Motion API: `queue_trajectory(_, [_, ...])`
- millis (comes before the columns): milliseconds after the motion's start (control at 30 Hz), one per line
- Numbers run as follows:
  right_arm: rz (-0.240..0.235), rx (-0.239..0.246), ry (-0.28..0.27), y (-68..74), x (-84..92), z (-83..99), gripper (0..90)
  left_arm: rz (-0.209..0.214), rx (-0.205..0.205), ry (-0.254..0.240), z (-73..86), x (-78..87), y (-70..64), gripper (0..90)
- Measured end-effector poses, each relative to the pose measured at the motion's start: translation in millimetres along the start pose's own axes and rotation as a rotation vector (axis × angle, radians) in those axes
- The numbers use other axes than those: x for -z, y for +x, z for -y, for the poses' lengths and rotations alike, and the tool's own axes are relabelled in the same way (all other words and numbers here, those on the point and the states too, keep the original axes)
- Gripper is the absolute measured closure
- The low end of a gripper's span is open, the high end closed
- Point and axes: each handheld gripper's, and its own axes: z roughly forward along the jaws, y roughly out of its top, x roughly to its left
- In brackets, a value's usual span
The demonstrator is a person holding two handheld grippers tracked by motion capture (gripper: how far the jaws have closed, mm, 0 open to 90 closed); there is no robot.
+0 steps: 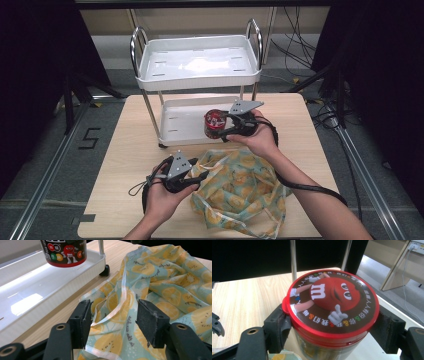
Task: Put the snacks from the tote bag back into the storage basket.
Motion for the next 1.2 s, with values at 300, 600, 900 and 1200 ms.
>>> queue_trajectory(300, [0.012,-0.019,0.002,-0.7,-5.6,2.8,26.5,0.005,0.002,-0.001,0.1,-0.3,0.4,44.9])
queue_trajectory(600, [-0.012,-0.018,0.028,-2.7,-8.9,3.0,26.5,0.004,0.003,-0.002,-0.4,-0.1,0.2,45.3])
queue_trajectory(900, [0.007,-0.024,0.019,-3.5,-12.8,2.6,26.5,0.005,0.003,-0.001,-0.2,-0.1,0.8,45.3])
queue_trajectory(1200, [0.000,-0.020,0.027,-5.0,-17.8,3.2,26.5,0.005,0.003,-0.002,-0.5,0.4,1.1,45.3])
